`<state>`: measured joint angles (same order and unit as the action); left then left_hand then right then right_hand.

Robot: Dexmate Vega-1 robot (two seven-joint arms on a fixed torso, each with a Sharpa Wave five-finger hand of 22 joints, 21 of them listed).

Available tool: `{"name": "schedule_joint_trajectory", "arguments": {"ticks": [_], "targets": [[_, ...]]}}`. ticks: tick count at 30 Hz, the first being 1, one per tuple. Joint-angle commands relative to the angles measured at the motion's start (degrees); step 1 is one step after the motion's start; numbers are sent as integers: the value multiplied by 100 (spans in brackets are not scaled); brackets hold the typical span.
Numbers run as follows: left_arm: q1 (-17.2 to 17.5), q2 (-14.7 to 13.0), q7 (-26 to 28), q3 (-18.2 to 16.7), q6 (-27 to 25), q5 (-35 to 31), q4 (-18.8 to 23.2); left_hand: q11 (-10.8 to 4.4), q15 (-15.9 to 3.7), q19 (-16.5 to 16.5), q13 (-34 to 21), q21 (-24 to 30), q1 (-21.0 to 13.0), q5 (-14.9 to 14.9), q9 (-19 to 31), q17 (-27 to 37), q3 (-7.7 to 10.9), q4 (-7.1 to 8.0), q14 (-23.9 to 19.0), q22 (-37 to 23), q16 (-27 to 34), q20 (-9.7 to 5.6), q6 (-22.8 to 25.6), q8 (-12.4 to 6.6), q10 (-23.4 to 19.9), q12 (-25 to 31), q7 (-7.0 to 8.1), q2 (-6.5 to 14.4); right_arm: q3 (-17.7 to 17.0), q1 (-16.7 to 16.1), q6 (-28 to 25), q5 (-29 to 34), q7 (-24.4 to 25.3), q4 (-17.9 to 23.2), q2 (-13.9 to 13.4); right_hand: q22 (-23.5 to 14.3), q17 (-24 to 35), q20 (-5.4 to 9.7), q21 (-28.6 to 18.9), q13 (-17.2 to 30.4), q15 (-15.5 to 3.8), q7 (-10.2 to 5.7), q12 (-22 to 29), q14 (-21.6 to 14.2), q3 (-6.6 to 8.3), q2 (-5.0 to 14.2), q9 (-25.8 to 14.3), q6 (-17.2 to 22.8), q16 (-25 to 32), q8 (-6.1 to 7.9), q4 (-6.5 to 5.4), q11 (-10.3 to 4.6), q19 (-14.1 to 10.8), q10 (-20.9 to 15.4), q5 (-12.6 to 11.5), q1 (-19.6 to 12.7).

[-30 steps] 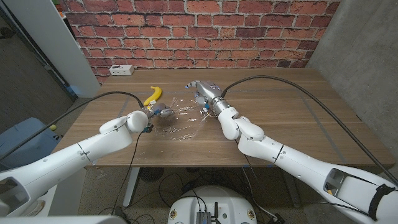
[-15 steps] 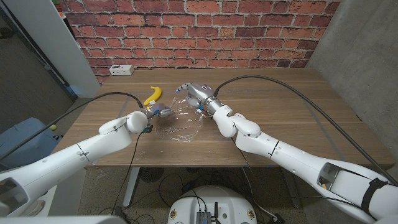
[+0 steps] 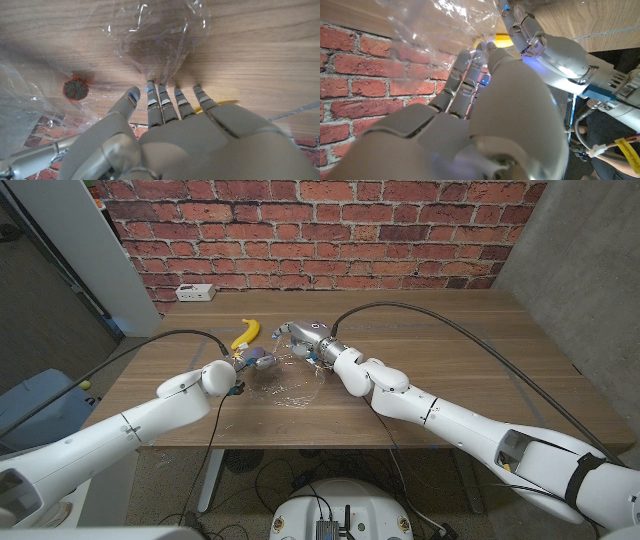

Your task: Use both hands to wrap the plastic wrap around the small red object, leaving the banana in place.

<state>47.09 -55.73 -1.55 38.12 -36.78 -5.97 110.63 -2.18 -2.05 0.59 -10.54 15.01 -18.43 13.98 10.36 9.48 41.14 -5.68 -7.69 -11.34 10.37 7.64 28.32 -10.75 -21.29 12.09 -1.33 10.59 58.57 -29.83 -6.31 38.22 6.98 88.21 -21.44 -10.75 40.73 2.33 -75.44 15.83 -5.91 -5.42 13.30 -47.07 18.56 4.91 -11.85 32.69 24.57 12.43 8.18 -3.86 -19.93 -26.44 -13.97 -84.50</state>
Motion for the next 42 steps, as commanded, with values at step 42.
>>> {"name": "schedule_joint_trajectory", "arguments": {"ticks": [42], "targets": [[2078,-314,2909,-1420,555,-455,1130,-38,86,237,-24,46,271,-350,9,45,-594,-147,-584,-17,80,157,199,-37,-295,37,25,-801,-767,-131,1314,-2533,-1229,-275,-223,87,-981,-817,1420,-205,230,340,-161,1291,-1482,-264,65,-1578,-984,-99,-1565,562,285,1069,218,4712]]}}
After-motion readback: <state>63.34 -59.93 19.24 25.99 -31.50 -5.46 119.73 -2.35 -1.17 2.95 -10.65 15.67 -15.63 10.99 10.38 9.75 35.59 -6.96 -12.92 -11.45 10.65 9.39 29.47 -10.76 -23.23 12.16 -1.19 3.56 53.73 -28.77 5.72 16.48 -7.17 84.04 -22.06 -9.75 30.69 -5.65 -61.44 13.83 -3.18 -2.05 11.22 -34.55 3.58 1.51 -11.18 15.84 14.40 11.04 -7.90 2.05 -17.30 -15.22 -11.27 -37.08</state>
